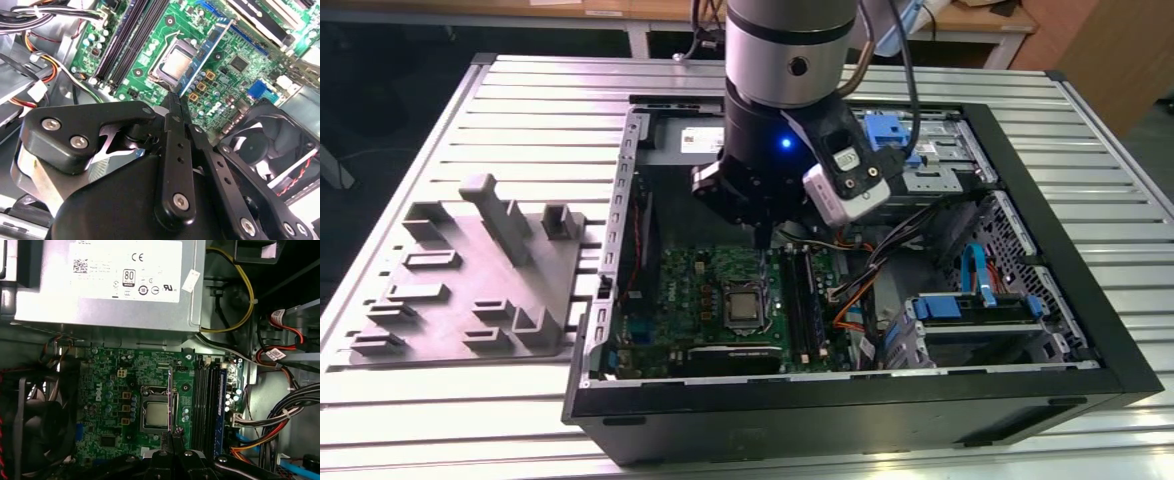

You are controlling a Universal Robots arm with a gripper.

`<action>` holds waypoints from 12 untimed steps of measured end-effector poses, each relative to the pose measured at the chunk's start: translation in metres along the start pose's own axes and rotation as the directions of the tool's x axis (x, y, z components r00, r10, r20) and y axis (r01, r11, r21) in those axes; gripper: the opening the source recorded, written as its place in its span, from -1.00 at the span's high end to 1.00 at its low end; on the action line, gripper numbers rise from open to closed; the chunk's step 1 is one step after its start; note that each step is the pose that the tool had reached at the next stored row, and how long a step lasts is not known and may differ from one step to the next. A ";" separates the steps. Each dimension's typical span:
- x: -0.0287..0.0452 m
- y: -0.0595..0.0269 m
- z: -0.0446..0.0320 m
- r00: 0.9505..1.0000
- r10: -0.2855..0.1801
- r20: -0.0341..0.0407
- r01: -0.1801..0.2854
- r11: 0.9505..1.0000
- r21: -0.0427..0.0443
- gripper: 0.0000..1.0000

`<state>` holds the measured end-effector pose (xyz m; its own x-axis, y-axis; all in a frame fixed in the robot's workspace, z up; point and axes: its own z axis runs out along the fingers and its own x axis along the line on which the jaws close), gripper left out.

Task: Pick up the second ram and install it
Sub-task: 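Insert the second ram into the second slot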

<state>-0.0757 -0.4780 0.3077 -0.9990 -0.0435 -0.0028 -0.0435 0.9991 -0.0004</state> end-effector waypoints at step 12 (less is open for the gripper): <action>-0.0098 -0.0009 0.0011 1.000 0.001 0.000 -0.001 1.000 -0.005 0.77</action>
<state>-0.0659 -0.4785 0.3067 -0.9991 -0.0421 -0.0029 -0.0421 0.9991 0.0048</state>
